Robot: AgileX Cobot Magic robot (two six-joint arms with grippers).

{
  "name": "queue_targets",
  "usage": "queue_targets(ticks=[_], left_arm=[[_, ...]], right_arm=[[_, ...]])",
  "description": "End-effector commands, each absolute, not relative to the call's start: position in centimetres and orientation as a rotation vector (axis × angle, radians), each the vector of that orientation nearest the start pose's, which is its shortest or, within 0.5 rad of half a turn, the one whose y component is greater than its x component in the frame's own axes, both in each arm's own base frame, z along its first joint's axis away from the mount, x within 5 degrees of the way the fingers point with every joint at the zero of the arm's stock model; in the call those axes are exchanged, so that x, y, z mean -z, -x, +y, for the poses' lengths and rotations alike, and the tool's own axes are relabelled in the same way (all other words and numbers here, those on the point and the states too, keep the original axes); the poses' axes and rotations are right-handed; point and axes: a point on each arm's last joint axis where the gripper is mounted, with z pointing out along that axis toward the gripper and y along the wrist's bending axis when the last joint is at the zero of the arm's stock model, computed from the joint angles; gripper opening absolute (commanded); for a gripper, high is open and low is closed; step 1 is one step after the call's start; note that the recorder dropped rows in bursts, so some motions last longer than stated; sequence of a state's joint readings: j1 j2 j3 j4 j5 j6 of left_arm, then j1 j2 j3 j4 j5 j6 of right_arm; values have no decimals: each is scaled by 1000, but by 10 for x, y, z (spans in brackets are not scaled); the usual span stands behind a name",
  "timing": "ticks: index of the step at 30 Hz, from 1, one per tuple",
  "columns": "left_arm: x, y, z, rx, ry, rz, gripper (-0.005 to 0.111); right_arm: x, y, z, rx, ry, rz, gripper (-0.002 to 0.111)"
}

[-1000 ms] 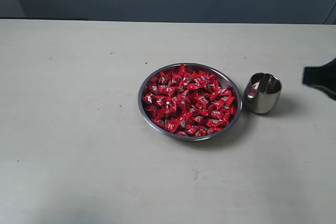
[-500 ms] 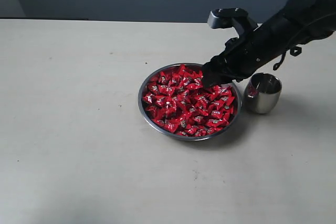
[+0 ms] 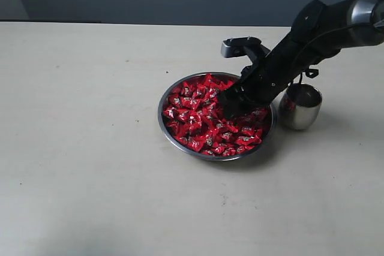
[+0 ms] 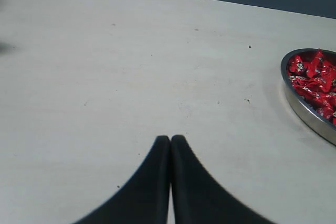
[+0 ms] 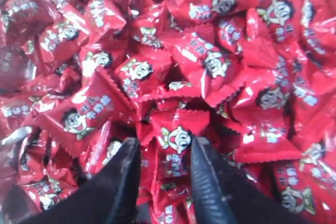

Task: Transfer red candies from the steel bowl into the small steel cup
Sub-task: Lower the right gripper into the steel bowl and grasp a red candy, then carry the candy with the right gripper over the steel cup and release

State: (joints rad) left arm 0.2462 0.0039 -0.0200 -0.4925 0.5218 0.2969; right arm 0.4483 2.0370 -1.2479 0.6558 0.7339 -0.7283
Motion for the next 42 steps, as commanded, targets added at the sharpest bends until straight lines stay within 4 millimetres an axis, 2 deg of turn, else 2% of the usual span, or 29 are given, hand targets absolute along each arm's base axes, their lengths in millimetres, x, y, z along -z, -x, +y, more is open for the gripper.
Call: queue_targets(ticks=[1, 4, 11, 18, 22, 26, 30, 33, 37, 42], left_arm=[[-178, -51, -9, 159, 215, 1915, 0], [-178, -51, -9, 159, 215, 1915, 0], [-178, -51, -9, 159, 215, 1915, 0], [-179, -51, -9, 158, 216, 1913, 0], [-179, -51, -9, 158, 216, 1913, 0], [-179, -51, -9, 158, 216, 1913, 0], [-179, -51, -9, 158, 216, 1913, 0], [-179, -51, -9, 158, 216, 1913, 0], [-179, -51, -9, 158, 216, 1913, 0], [-179, -51, -9, 158, 216, 1913, 0]], right_arm=[[-124, -332, 208, -649, 1022, 2707, 18], [-121, -332, 207, -633, 1010, 2731, -1], [-138, -335, 204, -570, 982, 2721, -1], [-183, -330, 201, -571, 983, 2620, -1], [-212, -328, 187, -546, 951, 2576, -1], [-233, -334, 148, -458, 822, 2573, -1], [-232, -331, 105, -429, 659, 2616, -1], [-219, -327, 82, -431, 522, 2656, -1], [-201, -319, 76, -416, 465, 2672, -1], [-184, -325, 80, -407, 476, 2683, -1]])
